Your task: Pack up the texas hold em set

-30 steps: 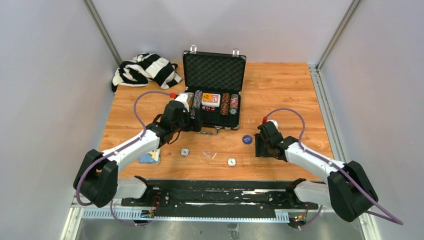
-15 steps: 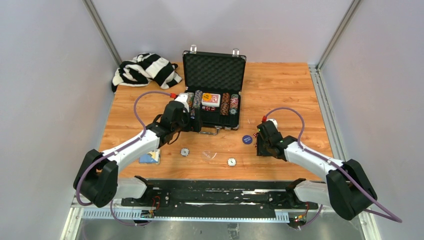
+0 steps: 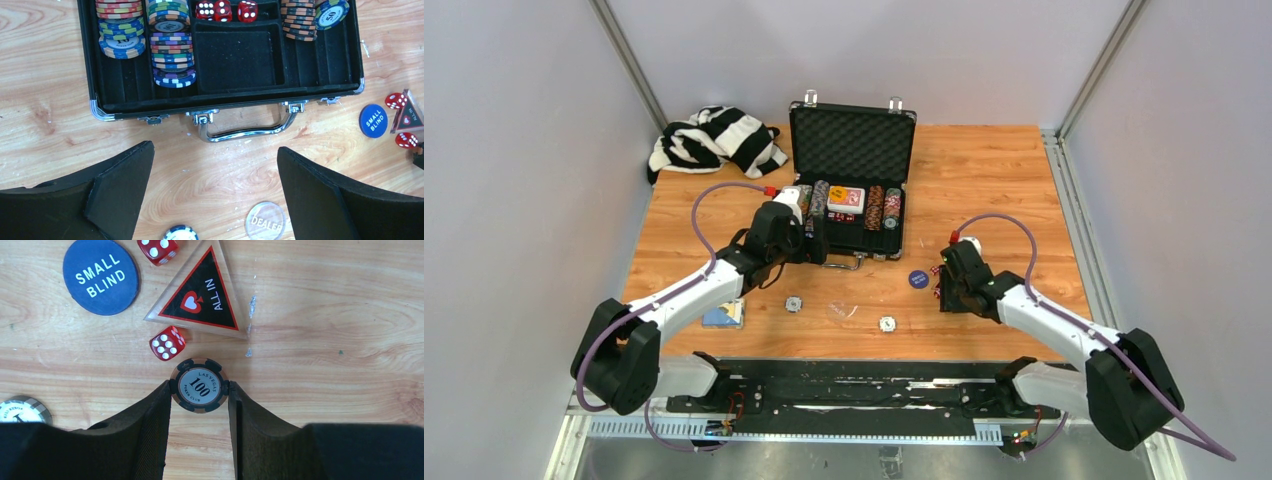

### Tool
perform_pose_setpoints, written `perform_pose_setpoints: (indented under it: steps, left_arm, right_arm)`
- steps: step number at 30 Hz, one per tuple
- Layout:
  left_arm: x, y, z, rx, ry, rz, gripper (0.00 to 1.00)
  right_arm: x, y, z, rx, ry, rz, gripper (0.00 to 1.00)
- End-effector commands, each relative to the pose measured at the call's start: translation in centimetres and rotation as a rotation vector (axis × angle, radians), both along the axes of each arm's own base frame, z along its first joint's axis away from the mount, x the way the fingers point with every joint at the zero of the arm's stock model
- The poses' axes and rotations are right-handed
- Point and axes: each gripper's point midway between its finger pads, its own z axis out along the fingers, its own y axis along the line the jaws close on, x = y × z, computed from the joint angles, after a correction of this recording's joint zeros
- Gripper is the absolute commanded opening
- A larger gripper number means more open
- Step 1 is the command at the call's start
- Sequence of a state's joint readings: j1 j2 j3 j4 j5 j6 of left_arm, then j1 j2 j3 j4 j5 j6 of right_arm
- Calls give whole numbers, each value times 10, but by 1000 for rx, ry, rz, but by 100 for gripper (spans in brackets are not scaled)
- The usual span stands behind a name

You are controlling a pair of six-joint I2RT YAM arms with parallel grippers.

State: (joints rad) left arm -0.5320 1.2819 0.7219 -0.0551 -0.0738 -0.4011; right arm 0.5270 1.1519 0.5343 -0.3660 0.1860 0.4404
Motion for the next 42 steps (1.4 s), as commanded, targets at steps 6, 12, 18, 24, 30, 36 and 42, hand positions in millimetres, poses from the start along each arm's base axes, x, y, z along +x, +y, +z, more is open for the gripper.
perform_pose_setpoints:
  steps: [6, 12, 18, 24, 30, 36, 42]
  left_arm:
    - [0, -8, 1, -24, 20, -18, 98]
    - [-4, -17, 6, -61, 27, -65, 98]
    - [-17, -53, 12, -165, 101, -245, 99]
    - [-32, -90, 17, -295, 201, -423, 92]
    - [-35, -93, 8, -292, 251, -437, 93]
    - [-41, -98, -5, -308, 314, -455, 94]
    - [-54, -115, -4, -401, 412, -530, 93]
  right_arm:
    - [7, -1, 17, 4, -36, 15, 39]
    - [9, 4, 20, 20, -49, 38, 39]
    - [12, 12, 26, 52, -77, 81, 39]
    - [10, 23, 34, 92, -85, 155, 38]
    - [5, 33, 40, 78, -56, 216, 37]
    - [1, 47, 49, 60, -47, 281, 37]
    - [-2, 67, 58, 68, -58, 344, 37]
